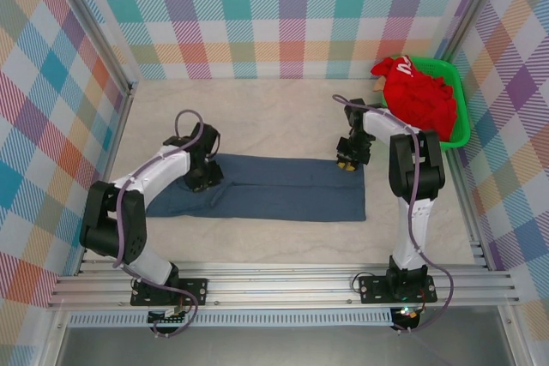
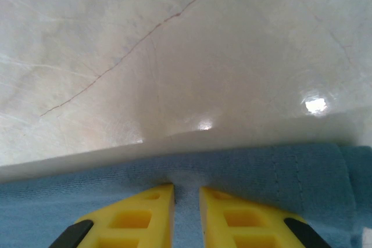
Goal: Fold and stack the t-shirts
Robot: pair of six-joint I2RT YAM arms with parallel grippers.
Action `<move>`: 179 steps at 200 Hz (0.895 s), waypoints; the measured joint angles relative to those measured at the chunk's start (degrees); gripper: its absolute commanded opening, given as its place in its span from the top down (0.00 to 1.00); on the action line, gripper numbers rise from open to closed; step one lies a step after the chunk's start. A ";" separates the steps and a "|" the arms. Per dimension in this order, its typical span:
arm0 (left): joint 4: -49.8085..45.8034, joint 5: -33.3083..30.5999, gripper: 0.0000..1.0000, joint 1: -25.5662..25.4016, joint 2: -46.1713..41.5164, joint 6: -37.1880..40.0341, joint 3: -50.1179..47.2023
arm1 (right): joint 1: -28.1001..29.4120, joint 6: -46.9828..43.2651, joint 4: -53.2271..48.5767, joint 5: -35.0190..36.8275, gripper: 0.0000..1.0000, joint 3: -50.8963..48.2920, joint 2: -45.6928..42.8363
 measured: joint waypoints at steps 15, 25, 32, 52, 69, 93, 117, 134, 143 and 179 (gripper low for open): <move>0.98 1.51 0.78 0.04 0.87 0.07 -2.10 | 0.00 0.00 -0.09 -0.11 0.81 0.11 0.09; 2.10 2.43 0.78 0.04 1.01 0.44 -3.13 | 0.00 0.00 -0.13 -0.11 0.80 0.15 0.11; 2.86 2.93 0.78 0.04 1.01 0.74 -3.69 | 0.00 0.00 -0.13 -0.11 0.80 0.15 0.11; 5.40 4.44 0.78 0.04 1.01 1.53 -5.25 | 0.00 0.00 -0.13 -0.11 0.80 0.15 0.11; 7.06 5.60 0.80 0.04 1.03 1.95 -6.32 | 0.00 0.00 -0.13 -0.11 0.80 0.15 0.11; 8.39 6.99 0.82 0.02 1.01 2.36 -7.21 | 0.00 0.00 -0.13 -0.11 0.80 0.15 0.11; 8.83 8.11 0.83 -0.07 0.68 2.60 -8.07 | 0.00 0.00 -0.13 -0.11 0.80 0.15 0.11; 8.85 9.35 0.83 -0.07 0.44 2.60 -8.85 | 0.00 0.00 -0.13 -0.11 0.80 0.17 0.11; 8.96 10.40 0.83 -0.07 0.48 2.58 -9.22 | 0.00 0.00 -0.13 -0.11 0.80 0.17 0.11; 8.98 14.69 0.81 -0.17 0.44 2.40 -9.09 | 0.00 0.00 -0.17 -0.11 0.79 0.22 0.11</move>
